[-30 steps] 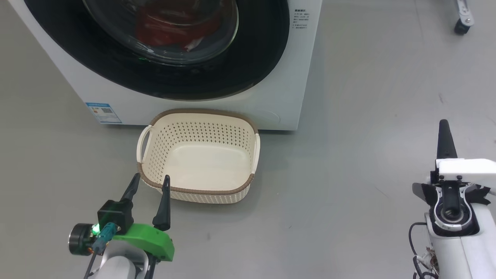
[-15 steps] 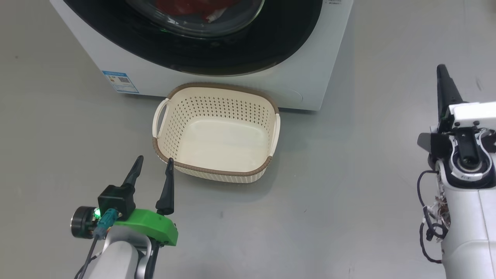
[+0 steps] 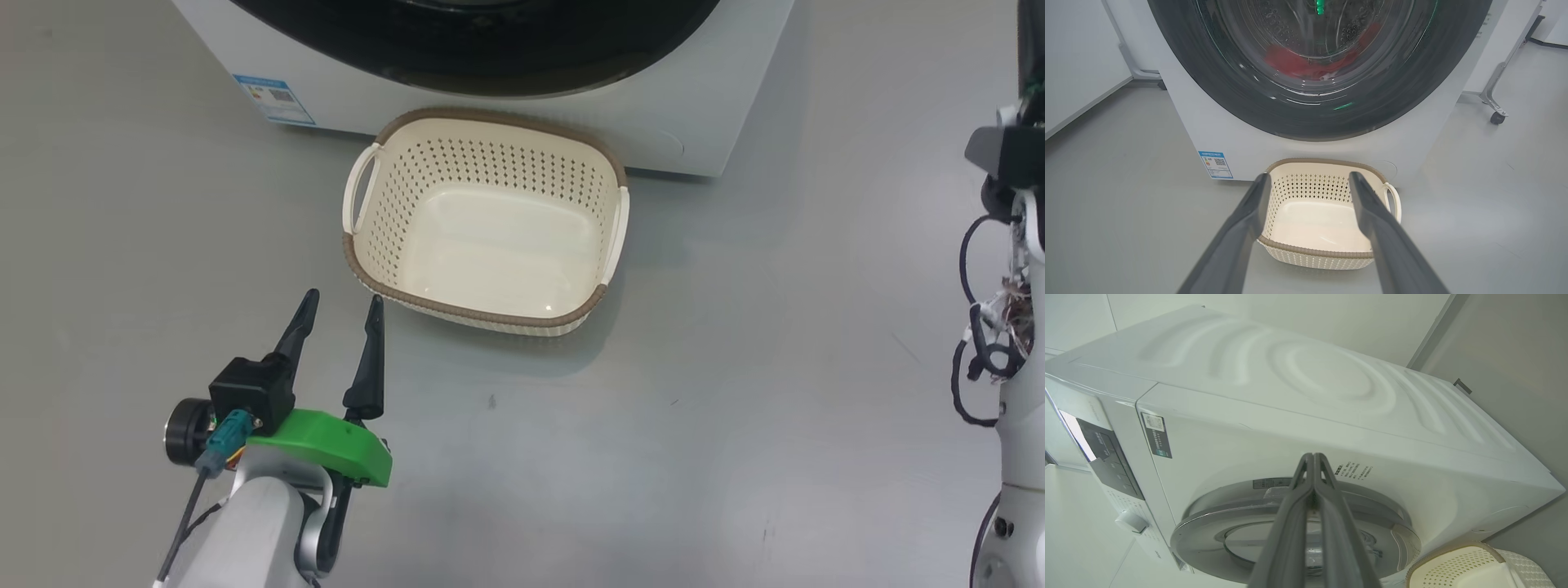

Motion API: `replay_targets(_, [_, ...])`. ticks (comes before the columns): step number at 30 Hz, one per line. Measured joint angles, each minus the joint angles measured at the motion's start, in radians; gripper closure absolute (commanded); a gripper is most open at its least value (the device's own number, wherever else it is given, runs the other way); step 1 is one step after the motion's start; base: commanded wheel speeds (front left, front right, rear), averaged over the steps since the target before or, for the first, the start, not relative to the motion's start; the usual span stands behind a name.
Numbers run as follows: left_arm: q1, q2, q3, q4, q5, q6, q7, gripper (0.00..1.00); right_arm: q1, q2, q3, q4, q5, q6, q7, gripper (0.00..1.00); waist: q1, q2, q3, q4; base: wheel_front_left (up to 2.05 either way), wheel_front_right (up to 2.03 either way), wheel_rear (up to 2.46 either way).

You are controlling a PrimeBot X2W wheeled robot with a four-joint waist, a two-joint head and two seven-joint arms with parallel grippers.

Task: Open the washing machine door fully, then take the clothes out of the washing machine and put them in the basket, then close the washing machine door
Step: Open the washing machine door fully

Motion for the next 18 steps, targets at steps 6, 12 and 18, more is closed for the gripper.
replay_targets(6, [-0.035, -0.003, -0.03, -0.024, -0.038, 0.0, 0.0, 0.0, -0.098, 0.019, -0.005, 0.019, 0.043, -0.011, 0.032, 1.0, 0.0, 0.0, 0.058, 0.022, 0.0, 0.0, 0.0])
replay_targets(12, [-0.066, -0.004, -0.066, -0.032, -0.058, -0.007, 0.0, 0.0, -0.175, 0.027, -0.012, 0.055, 0.091, -0.013, 0.067, 1.0, 0.0, 0.0, 0.108, 0.046, 0.0, 0.0, 0.0])
replay_targets(18, [-0.088, -0.005, -0.086, -0.036, -0.073, -0.007, 0.0, 0.0, -0.244, 0.033, -0.023, 0.101, 0.143, -0.021, 0.11, 1.0, 0.0001, 0.0, 0.144, 0.071, 0.0, 0.0, 0.0])
